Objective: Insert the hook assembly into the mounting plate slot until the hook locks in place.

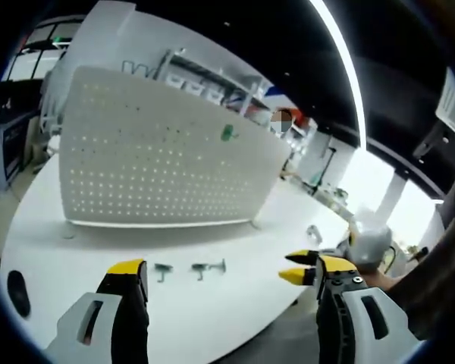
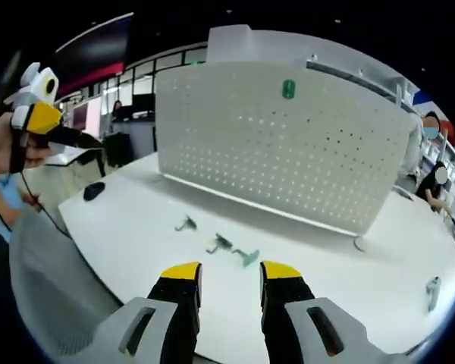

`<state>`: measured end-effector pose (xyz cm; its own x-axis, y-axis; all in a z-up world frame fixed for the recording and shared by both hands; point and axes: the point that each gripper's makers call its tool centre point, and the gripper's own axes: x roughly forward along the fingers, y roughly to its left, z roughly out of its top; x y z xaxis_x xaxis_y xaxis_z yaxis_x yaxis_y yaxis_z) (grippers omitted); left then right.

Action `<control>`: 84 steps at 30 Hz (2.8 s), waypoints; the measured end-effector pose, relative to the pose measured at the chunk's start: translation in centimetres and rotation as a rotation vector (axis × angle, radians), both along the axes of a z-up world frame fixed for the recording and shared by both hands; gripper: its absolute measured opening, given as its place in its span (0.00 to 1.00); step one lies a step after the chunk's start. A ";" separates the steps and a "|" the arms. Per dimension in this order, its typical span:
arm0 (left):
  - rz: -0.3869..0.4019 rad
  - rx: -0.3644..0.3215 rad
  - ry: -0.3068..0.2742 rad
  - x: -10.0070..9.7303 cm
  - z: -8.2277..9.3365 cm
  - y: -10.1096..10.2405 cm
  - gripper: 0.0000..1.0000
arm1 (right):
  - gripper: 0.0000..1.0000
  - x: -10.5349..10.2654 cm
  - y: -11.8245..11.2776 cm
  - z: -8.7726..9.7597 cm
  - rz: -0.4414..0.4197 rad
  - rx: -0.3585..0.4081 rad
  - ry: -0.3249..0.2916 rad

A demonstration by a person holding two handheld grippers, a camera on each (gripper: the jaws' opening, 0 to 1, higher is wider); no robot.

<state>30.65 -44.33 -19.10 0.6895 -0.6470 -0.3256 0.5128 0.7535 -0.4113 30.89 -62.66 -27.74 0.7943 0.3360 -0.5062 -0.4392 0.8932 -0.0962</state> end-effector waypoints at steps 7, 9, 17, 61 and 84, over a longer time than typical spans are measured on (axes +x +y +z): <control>-0.005 0.011 0.020 -0.3 -0.8 0.0 0.93 | 0.31 -1.7 0.5 -0.7 0.047 -0.031 0.027; -0.002 0.007 0.022 -0.3 -0.9 0.1 0.93 | 0.31 -2.2 0.5 -0.9 0.053 -0.028 0.038; 0.000 0.011 0.042 -0.1 -1.5 0.1 0.93 | 0.31 -3.8 0.5 -2.4 0.045 0.008 0.108; 0.033 0.032 0.114 1.0 -3.5 1.3 0.93 | 0.23 10.7 6.4 -9.8 0.414 -0.202 0.170; 0.063 0.030 0.157 1.7 -4.5 1.9 0.91 | 0.13 13.9 6.8 -14.0 0.425 -0.175 0.257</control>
<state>32.34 -42.39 -23.56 0.6675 -0.5922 -0.4513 0.3951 0.7955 -0.4595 44.80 -55.85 -41.70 0.4493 0.4944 -0.7441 -0.7881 0.6116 -0.0696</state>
